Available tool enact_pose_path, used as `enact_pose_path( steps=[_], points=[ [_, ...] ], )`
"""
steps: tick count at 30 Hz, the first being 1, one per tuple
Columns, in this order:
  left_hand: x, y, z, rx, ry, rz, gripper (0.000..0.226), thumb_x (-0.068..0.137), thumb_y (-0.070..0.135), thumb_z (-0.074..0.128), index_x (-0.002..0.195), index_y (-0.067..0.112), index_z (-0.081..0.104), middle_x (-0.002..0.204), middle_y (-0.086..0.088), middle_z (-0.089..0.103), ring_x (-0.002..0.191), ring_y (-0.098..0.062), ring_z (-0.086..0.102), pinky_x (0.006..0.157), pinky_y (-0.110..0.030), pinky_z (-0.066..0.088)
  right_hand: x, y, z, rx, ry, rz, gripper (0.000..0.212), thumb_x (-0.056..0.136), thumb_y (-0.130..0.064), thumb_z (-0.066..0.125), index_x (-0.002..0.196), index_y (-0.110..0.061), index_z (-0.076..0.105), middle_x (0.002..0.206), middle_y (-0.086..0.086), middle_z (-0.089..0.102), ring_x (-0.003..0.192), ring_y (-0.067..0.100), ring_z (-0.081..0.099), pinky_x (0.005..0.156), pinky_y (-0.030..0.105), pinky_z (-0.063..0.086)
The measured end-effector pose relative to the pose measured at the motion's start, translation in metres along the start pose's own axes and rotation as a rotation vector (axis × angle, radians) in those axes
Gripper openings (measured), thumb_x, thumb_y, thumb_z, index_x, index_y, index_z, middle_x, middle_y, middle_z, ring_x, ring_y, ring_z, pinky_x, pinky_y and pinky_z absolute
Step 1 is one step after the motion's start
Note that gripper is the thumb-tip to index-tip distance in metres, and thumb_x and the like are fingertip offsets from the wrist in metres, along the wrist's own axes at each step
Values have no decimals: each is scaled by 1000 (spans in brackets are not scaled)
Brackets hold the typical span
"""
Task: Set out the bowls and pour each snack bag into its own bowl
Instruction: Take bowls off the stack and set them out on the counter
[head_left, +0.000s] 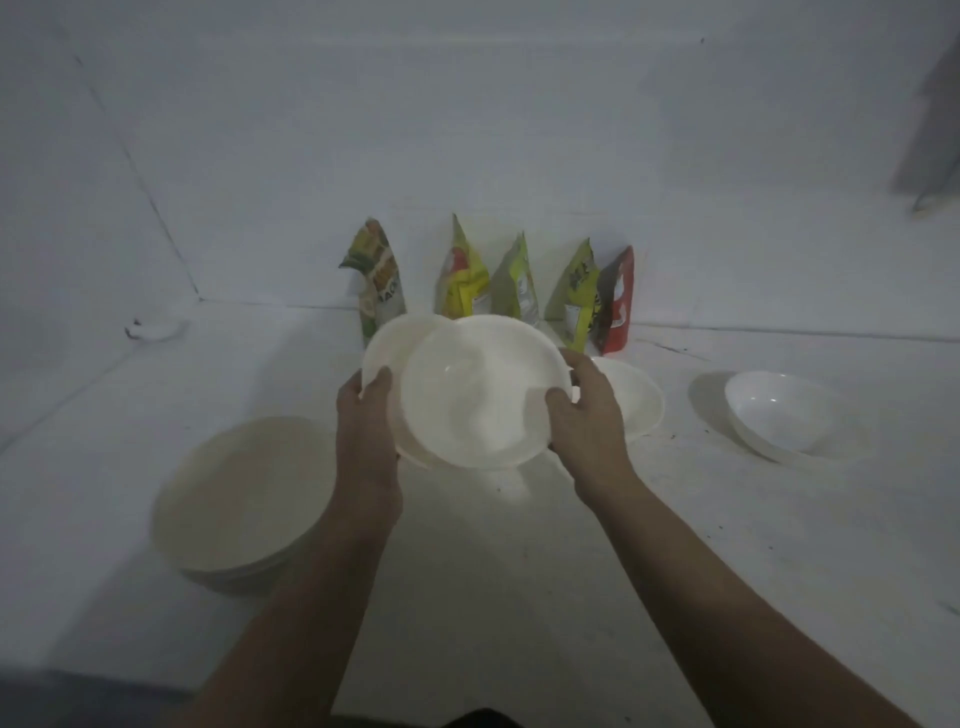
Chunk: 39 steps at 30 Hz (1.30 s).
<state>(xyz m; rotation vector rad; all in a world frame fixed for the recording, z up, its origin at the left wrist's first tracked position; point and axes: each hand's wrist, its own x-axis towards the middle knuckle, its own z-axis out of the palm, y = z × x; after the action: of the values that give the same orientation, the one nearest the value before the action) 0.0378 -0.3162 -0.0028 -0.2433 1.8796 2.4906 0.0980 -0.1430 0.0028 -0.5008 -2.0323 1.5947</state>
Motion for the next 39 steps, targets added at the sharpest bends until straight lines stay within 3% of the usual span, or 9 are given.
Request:
enact_pose_path(
  steps=[2,6,9,12,16,23,27,33,39],
  points=[
    [19,20,-20,-51,38,11,43,97,39,50,137,27,40,120,-1,54,106,-23,56,89,-46,52,1,-11,20,175,18,71,42,94,-8,46,125,-37,46,107,-11,53,92,16,57,58,26,59],
    [62,51,-59,-65,83,51,30,99,44,46,126,32,41,113,4,55,109,-23,55,102,-48,47,5,-32,64,575,21,276,50,96,-3,47,125,-43,36,105,-12,48,94,20,58,69,32,60],
    [98,65,-88,21,96,59,43,100,49,40,137,28,38,121,-1,49,113,-25,51,105,-48,44,8,-39,100,678,24,357,56,96,1,44,138,-35,30,110,1,45,89,26,58,59,28,57],
    [137,71,-115,110,71,14,55,102,48,35,147,18,29,124,-4,43,110,-26,49,101,-46,47,8,-38,137,703,70,392,62,97,1,45,147,-31,25,122,10,40,86,26,58,55,26,55],
    [174,65,-138,180,36,-44,54,102,44,37,145,10,33,134,-12,45,117,-32,51,94,-45,51,7,-26,170,718,142,432,61,98,1,46,145,-31,24,132,14,37,85,26,60,54,27,56],
    [209,26,-178,177,33,-198,46,98,33,51,133,4,46,130,-18,53,107,-34,59,62,-31,52,4,12,202,585,302,516,65,96,5,49,146,-27,23,131,12,33,83,26,59,62,33,57],
    [219,19,-187,243,80,-177,51,95,33,57,135,5,42,123,-15,53,106,-35,61,72,-38,58,1,34,207,515,345,550,62,95,0,53,140,-32,25,140,22,41,92,36,66,64,38,59],
    [223,13,-189,301,62,-129,45,89,12,59,131,7,41,110,-9,55,71,-14,56,90,-48,55,4,47,212,450,346,534,58,94,-6,57,137,-32,28,138,28,46,98,41,69,57,32,60],
    [226,6,-190,425,25,-33,49,81,27,56,127,10,55,119,-12,64,103,-31,63,94,-47,52,10,53,217,419,331,509,58,95,-16,63,142,-28,32,141,23,47,101,39,70,65,34,62]
  ],
)
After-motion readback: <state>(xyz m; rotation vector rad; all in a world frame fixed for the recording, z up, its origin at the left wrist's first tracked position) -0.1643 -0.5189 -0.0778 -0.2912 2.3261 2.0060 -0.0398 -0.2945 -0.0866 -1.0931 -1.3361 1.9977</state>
